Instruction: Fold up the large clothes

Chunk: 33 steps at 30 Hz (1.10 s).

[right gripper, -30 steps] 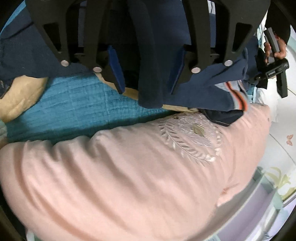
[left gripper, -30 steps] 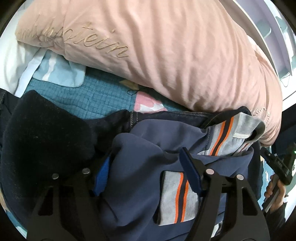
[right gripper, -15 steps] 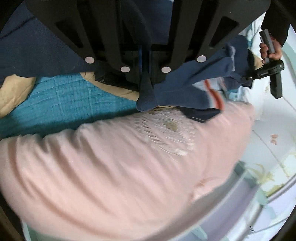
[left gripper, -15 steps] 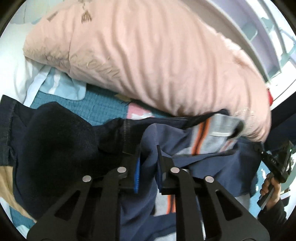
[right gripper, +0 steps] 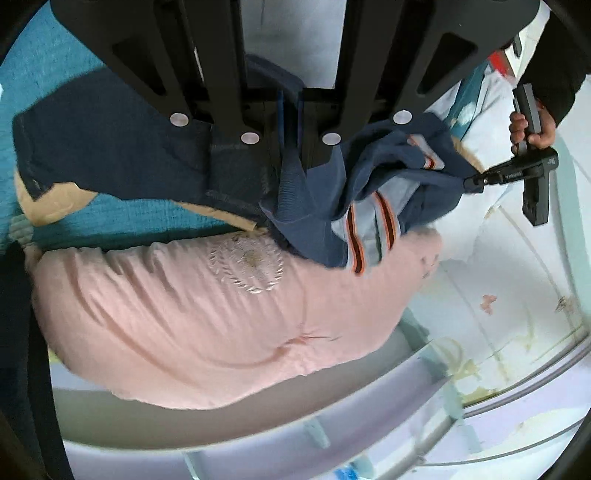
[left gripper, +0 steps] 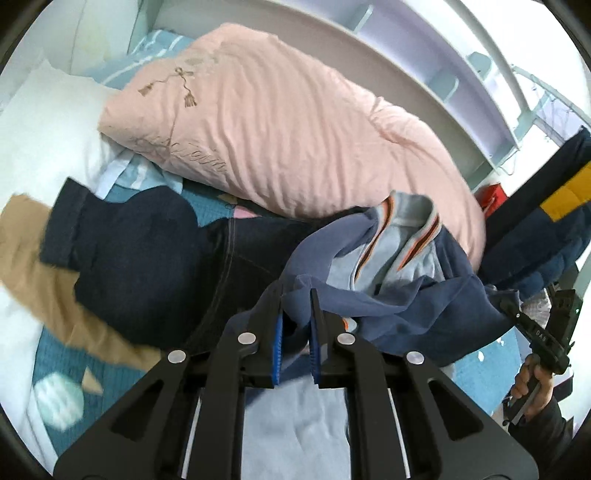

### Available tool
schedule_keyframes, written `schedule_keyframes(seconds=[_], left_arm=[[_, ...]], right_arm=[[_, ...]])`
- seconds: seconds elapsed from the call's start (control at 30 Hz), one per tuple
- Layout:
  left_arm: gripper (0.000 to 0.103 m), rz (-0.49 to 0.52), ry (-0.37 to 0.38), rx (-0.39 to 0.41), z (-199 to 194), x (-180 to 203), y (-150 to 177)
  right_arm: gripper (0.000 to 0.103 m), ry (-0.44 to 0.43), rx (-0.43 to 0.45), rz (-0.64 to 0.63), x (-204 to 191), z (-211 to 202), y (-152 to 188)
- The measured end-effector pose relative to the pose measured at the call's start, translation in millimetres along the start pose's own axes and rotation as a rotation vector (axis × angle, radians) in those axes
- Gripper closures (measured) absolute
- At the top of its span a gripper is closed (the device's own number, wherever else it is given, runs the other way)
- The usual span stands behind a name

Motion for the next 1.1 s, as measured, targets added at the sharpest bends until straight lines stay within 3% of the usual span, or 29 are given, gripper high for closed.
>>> schedule_keyframes(seconds=[0.2, 0.37, 0.53, 0.7, 0.8, 0.87, 0.97, 1.1], left_arm=[[0.094, -0.008, -0.017, 0.029, -59.2, 4.7, 45.4], [0.094, 0.001, -0.067, 0.005, -90.6, -3.6, 97.1], [0.094, -0.044, -0.115, -0.061, -102.0, -21.1, 163.2], [0.093, -0.115, -0.169, -0.175, -90.7, -43.5, 227.5], [0.093, -0.134, -0.166, -0.216, -87.3, -44.5, 245.0], [0.092, -0.111, -0.176, -0.218, -93.5, -41.1, 244.9], [0.063, -0.114, -0.174, -0.194, -114.4, -38.3, 236.9], [0.046, -0.086, -0.150, -0.101, -143.2, -26.3, 212.0]], right_arm=[[0.099, 0.009, -0.019, -0.056, -28.3, -51.4, 45.5], [0.099, 0.024, -0.067, -0.080, -36.5, -84.2, 100.5], [0.099, 0.056, -0.141, -0.030, -24.6, -94.7, 167.8], [0.098, 0.085, -0.250, 0.101, 0.7, -87.4, 226.5], [0.091, 0.125, -0.293, 0.131, 8.0, -83.9, 241.1], [0.080, 0.136, -0.286, 0.141, 9.4, -89.1, 241.0], [0.064, 0.144, -0.270, 0.178, 14.8, -102.2, 231.2], [0.056, 0.133, -0.189, 0.247, 17.0, -125.9, 212.4]])
Point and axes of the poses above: each gripper's, at about its wrist camera, not at the fingertips, and z roughly the way its jaws point, x to its right, y to its underside, the point moved 8 cm from there along z, roughly the way its jaws point, and after that the axes turned 4 degrees about z, right-handed, at the moved point
